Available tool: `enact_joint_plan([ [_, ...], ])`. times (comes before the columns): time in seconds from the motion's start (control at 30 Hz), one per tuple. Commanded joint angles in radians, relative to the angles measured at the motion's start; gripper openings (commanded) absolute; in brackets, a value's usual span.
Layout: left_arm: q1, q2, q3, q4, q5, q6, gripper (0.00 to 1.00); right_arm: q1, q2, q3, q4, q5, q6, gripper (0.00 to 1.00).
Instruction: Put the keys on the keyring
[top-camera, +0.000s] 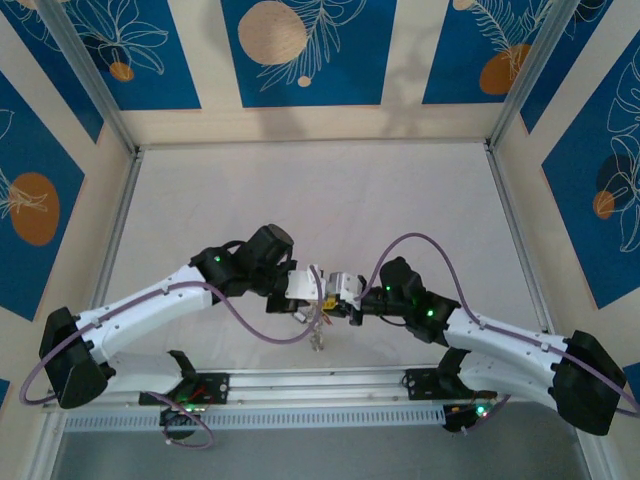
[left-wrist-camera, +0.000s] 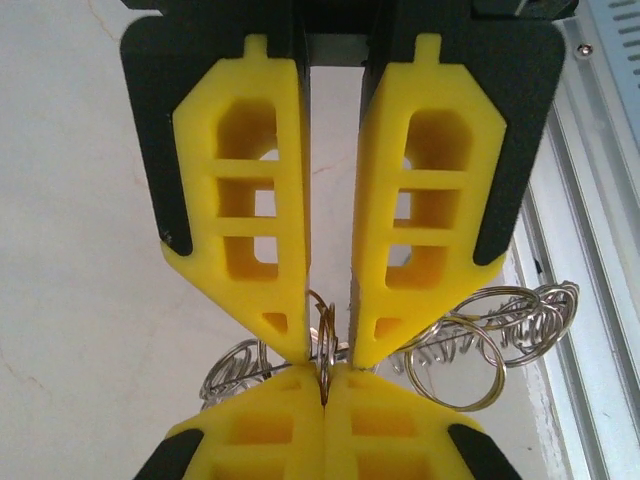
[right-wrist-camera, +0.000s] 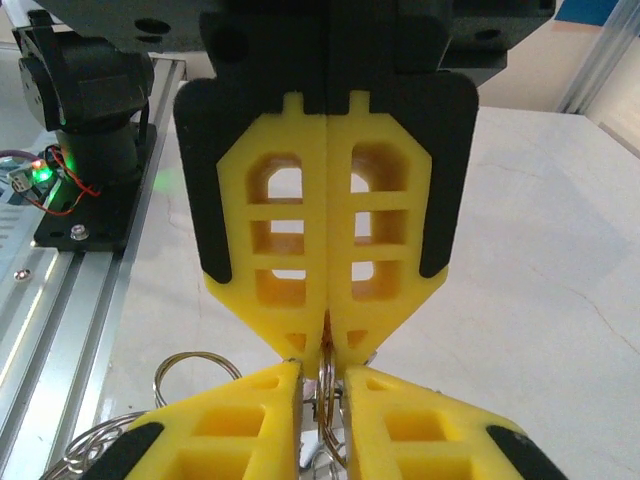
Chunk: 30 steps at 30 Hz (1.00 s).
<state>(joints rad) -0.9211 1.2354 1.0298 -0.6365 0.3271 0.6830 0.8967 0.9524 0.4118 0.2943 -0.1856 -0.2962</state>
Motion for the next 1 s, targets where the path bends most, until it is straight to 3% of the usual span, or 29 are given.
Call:
enact_joint_plan([
  [0.0,-0.014,-0.022,0.039,0.026,0.047,0.000,0.00,0.009,0.014,0.019,-0.030,0.052,0.027,0.18],
  [0.13,-0.014,-0.036,0.035,0.029,0.054,0.007,0.00,0.014,0.028,0.017,-0.032,0.056,0.045,0.11],
  [0.4,-0.013,-0.042,0.028,0.030,0.052,0.012,0.00,0.016,0.100,0.042,-0.039,0.054,0.054,0.13],
  [0.53,-0.014,-0.046,0.014,0.045,0.052,0.007,0.00,0.016,0.123,0.045,-0.018,0.043,0.065,0.00],
  [0.77,0.006,-0.115,-0.073,0.085,0.017,0.013,0.00,-0.007,0.089,-0.016,0.140,0.012,0.134,0.00],
  [0.87,0.013,-0.138,-0.117,0.132,0.028,-0.002,0.08,-0.026,0.067,-0.071,0.274,-0.008,0.184,0.00],
  [0.97,0.022,-0.146,-0.161,0.184,0.055,-0.021,0.09,-0.038,0.044,-0.114,0.374,-0.018,0.214,0.00],
])
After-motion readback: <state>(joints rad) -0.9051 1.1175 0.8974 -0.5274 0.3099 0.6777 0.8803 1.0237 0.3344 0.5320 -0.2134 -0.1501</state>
